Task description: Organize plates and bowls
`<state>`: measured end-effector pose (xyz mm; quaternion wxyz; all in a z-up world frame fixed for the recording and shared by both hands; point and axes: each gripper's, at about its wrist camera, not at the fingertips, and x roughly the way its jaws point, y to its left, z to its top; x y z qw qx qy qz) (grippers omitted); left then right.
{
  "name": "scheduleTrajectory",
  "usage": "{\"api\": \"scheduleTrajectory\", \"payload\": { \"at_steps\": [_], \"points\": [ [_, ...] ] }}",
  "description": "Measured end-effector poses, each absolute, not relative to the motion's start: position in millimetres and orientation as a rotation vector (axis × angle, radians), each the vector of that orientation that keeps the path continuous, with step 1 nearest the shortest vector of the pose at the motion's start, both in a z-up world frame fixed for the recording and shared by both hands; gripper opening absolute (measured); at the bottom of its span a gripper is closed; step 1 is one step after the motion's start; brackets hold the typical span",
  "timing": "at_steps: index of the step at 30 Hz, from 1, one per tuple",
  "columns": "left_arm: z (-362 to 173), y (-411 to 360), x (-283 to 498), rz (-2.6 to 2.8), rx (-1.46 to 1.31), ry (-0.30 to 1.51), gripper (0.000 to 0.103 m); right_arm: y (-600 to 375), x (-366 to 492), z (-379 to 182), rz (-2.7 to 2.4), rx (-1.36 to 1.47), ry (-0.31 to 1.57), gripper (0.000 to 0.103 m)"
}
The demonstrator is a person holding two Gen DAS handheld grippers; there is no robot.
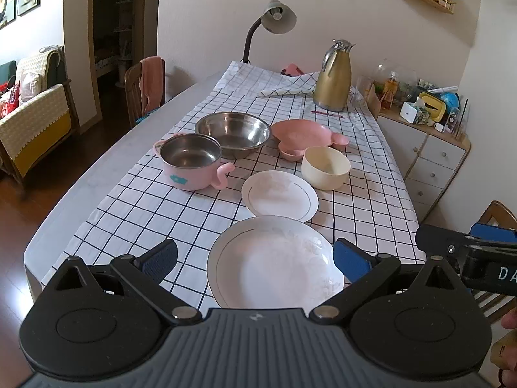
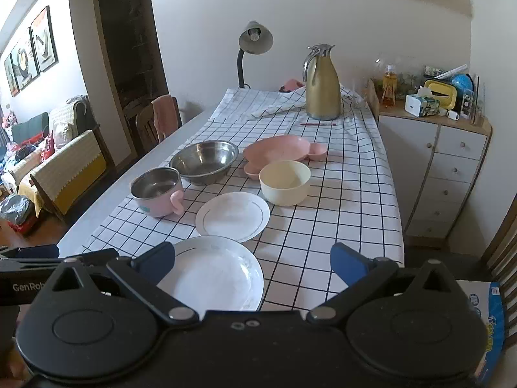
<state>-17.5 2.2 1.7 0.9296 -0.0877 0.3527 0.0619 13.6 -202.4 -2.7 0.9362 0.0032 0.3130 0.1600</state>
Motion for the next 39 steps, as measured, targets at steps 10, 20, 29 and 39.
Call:
{"api": "scheduleTrajectory", "payload": {
  "at_steps": [10,20,29,39],
  "points": [
    [-11.6,2.0,-4.0,0.115,-0.199,0.782,0.103,-201.4,31.6,-9.8,0.376,-0.018,0.674,0.102],
    [-39.0,8.1,24.4,0.146,-0.203,0.822,0.103,-203.0,63.6,-44.3,0.419,-0.071,0.724,0.098],
    [-72.3,25.0,52.9,0.166,-0.206,0.860,0.102,-189.9,102.0,-85.7,0.492,-0.153,0.790,0.094],
    [-110.8,38.1,78.8,0.164,-0.189,0.950,0.090,-178.9,146.9,-131.2,0.481,-0.122,0.952,0.075]
  ]
}}
